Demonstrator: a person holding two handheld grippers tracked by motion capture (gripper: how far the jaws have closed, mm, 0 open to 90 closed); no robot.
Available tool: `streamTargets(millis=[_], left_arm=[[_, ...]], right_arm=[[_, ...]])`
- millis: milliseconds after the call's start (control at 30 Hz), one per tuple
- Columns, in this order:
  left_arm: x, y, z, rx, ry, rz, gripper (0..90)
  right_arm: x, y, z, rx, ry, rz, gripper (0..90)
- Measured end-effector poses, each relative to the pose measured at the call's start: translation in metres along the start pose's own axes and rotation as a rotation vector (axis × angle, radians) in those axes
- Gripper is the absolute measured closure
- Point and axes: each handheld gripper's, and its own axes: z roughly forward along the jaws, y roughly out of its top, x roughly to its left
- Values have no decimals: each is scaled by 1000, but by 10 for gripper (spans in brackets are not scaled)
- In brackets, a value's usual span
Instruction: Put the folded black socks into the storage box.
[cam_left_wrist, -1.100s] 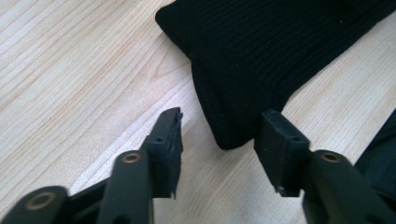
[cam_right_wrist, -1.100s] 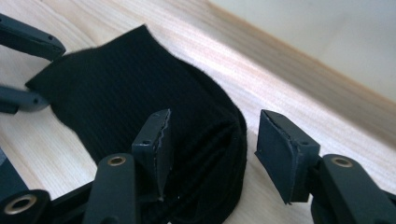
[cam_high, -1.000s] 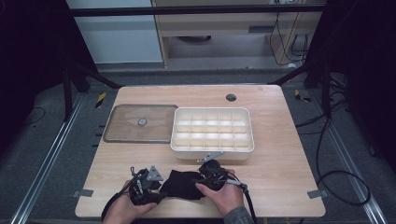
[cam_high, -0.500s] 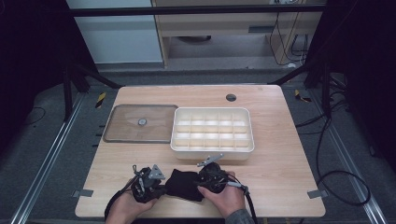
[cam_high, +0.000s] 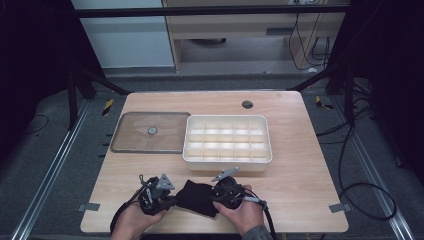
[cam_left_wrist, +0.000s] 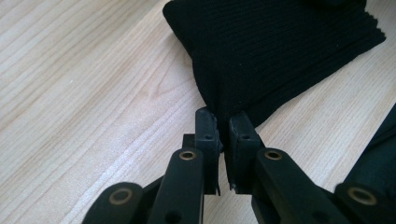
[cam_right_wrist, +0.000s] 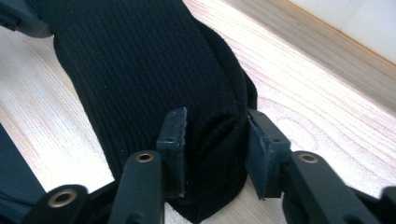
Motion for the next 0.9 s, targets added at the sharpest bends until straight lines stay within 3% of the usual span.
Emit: streamTargets(millis=[233, 900], left_arm=[[1, 0, -1, 1, 1, -1, 848], [1, 4, -9, -2, -14, 3, 850]], right_arm=[[1, -1, 0, -2, 8, -12, 689], [-2, -2, 0, -9, 27, 5, 706]])
